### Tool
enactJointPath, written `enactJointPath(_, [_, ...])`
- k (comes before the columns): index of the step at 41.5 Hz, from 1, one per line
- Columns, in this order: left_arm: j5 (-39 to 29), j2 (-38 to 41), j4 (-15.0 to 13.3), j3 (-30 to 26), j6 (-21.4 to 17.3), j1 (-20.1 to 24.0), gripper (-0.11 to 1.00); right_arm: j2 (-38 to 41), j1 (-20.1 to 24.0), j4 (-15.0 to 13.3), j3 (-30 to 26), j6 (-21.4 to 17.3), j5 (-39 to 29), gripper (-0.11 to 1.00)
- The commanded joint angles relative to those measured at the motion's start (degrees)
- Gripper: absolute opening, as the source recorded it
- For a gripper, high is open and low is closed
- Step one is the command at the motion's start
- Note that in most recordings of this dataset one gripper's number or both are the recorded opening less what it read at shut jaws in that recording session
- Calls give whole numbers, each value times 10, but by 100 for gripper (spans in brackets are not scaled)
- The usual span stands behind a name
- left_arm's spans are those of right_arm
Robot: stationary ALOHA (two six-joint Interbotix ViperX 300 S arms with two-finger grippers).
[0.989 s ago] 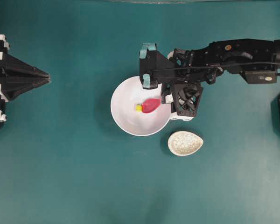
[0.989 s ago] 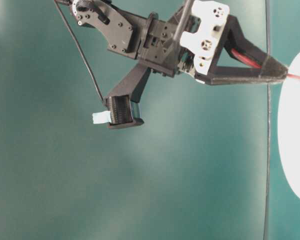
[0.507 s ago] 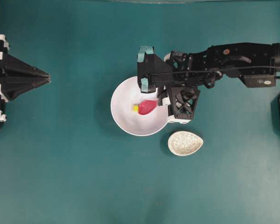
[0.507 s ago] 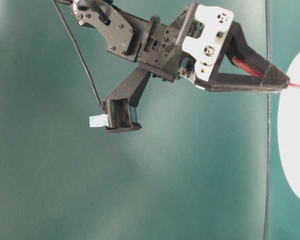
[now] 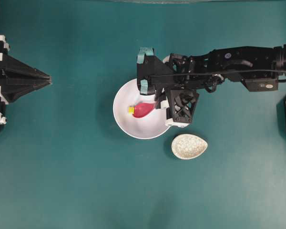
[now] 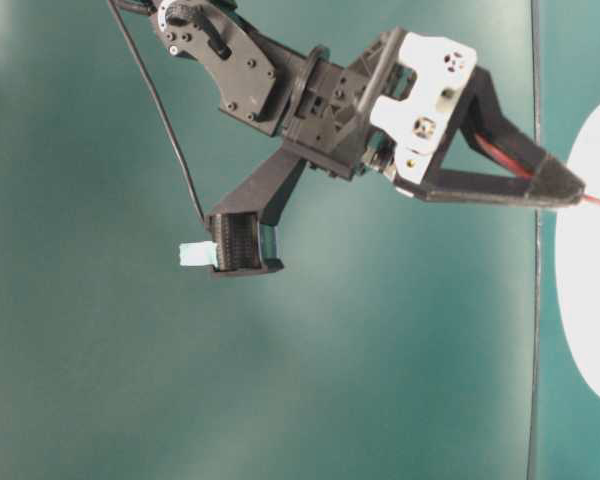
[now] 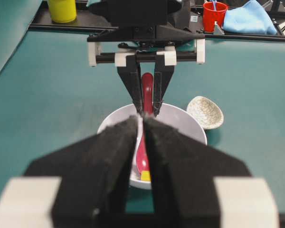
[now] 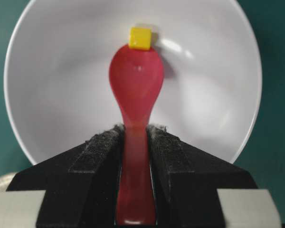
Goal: Scoop the yellow hexagonal prism block from the bowl with a spoon using the right arm.
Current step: 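Slide the spoon under the yellow block, scooping it onto the spoon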
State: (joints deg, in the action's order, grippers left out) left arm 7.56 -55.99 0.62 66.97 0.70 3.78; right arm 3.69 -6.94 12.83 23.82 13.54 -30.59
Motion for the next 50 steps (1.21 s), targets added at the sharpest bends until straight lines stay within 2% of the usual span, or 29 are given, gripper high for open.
enactJointPath(1, [6,3,1,-12,1,2,14,-9,1,3,-12,-2,14,26])
enactJointPath(26, [3,2,1,-13,1,2,14,-9,2,5,2,-6,62,26])
enactJointPath(50, [3,2,1,-13,2,2,14,-28,11,37,42,-6,111,26])
